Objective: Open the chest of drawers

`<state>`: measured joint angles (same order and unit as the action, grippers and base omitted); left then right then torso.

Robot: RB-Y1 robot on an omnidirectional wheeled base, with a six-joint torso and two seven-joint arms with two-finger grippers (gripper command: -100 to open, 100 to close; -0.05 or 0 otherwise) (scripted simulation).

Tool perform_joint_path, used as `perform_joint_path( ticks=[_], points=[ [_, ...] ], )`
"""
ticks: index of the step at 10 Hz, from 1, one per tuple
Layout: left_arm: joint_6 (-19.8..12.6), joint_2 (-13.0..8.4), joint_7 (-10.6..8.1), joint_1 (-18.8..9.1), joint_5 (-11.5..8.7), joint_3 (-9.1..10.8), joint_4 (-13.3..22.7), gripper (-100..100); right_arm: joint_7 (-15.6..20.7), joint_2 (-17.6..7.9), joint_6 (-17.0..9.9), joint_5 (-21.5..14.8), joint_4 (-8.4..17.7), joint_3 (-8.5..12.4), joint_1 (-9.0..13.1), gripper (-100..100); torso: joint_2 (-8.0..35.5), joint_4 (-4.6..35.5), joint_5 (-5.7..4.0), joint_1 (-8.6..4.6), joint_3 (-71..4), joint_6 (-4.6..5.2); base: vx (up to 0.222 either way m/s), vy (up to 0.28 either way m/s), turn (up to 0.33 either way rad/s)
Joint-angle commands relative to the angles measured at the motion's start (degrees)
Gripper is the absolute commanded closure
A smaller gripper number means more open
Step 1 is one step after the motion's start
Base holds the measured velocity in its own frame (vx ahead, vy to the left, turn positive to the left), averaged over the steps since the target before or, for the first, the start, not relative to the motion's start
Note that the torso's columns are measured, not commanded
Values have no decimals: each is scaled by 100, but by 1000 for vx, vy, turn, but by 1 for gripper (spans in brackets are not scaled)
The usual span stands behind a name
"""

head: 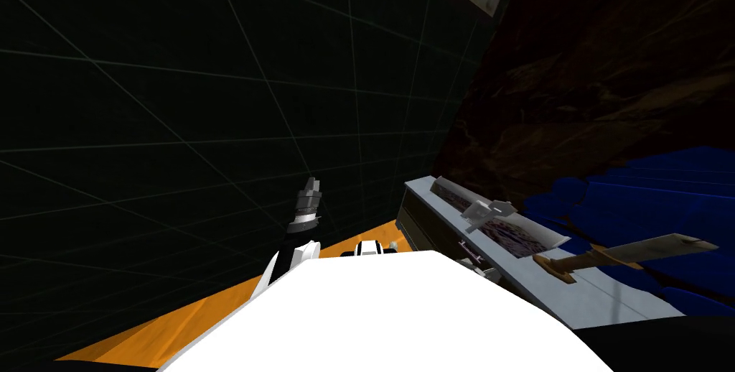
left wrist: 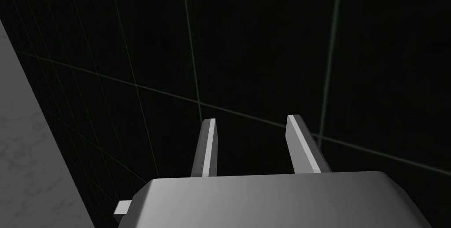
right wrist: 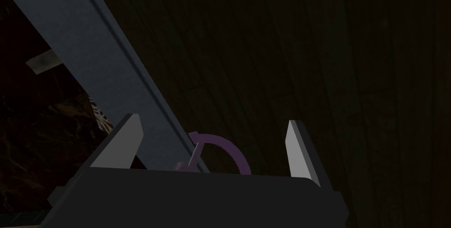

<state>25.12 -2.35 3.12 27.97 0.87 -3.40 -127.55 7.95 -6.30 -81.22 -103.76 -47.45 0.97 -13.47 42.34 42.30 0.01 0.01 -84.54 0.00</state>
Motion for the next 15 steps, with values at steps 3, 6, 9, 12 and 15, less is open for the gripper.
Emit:
perform_joint_path(
  ticks=[3,6,9,12,15],
  points=[
    [0,0,0,0,0,0,0,0,123,373,-638,-689,533,58,181,-100,-4,-2,0,1,-3,1,33,-39,14],
    [0,0,0,0,0,0,0,0,147,527,-746,-811,630,69,222,-100,-3,-1,0,1,-2,0,17,-20,0],
    [0,1,0,-1,0,-1,0,0,45,315,-769,-305,792,-149,251,-100,5,2,3,11,4,0,-32,27,142],
    [0,1,0,-1,0,-1,0,0,-65,89,-773,213,948,-367,277,-100,-6,-2,-1,-3,-4,1,-27,36,129],
    [0,1,0,-1,0,-1,0,0,-174,-136,-777,730,1104,-585,303,-100,-4,-1,0,0,-2,1,-25,26,134]
  ],
)
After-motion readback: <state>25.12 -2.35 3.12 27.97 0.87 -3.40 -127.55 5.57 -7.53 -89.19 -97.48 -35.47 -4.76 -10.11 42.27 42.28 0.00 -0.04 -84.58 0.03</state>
